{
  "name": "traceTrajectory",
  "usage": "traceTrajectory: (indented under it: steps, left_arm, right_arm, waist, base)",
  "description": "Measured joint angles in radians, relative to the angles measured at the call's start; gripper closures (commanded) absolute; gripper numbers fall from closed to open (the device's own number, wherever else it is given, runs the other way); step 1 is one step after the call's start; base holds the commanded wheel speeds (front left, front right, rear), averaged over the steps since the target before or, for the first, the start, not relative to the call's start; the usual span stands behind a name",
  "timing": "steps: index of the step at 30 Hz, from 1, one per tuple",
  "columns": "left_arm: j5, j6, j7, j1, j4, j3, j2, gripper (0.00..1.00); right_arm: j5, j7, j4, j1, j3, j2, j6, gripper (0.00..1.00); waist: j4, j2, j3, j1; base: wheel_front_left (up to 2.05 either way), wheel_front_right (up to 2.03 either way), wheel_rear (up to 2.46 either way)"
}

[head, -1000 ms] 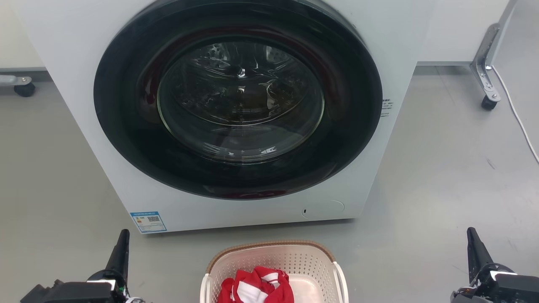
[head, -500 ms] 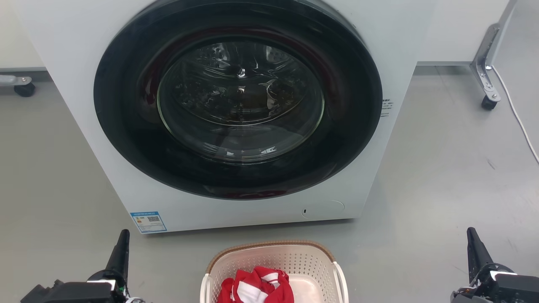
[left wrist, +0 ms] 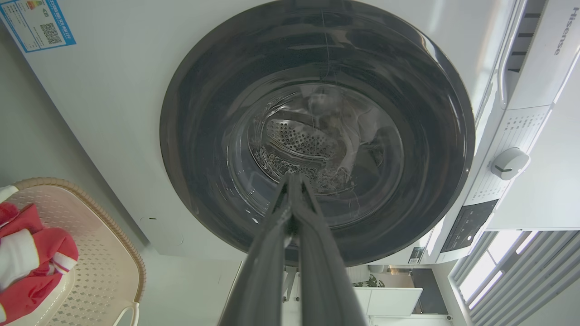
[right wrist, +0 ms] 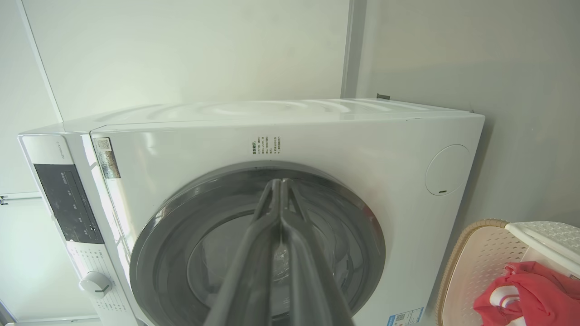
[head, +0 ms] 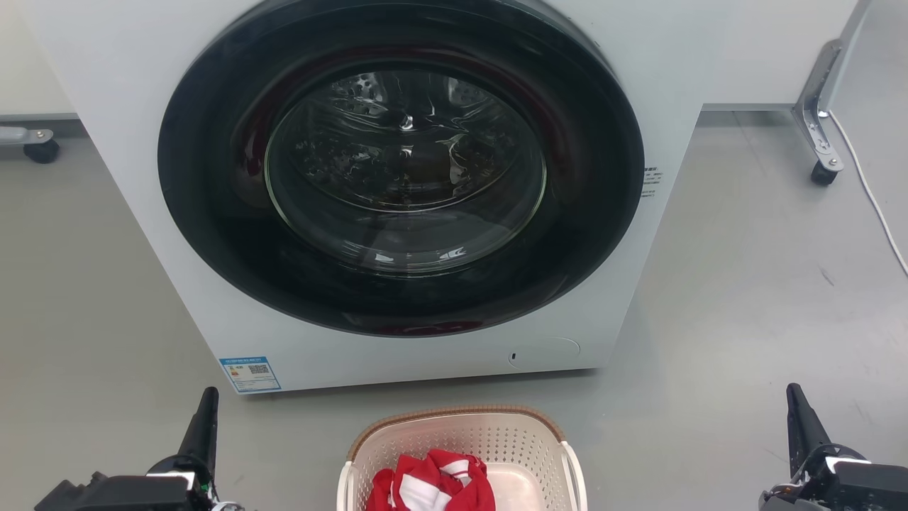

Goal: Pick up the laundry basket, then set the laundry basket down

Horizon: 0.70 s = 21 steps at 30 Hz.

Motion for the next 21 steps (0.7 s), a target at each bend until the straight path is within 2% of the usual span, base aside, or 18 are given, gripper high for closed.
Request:
traceTrajectory:
  steps: [21]
  left_arm:
    - [-0.001,0.0,0.0,0.0,0.001,0.0,0.0,1.0]
  right_arm:
    - [0.0,0.0,0.0,0.0,0.0,0.0,0.0,1.0]
  waist:
    - [0.0,0.0,0.0,0.0]
  base:
    - [0.0,0.0,0.0]
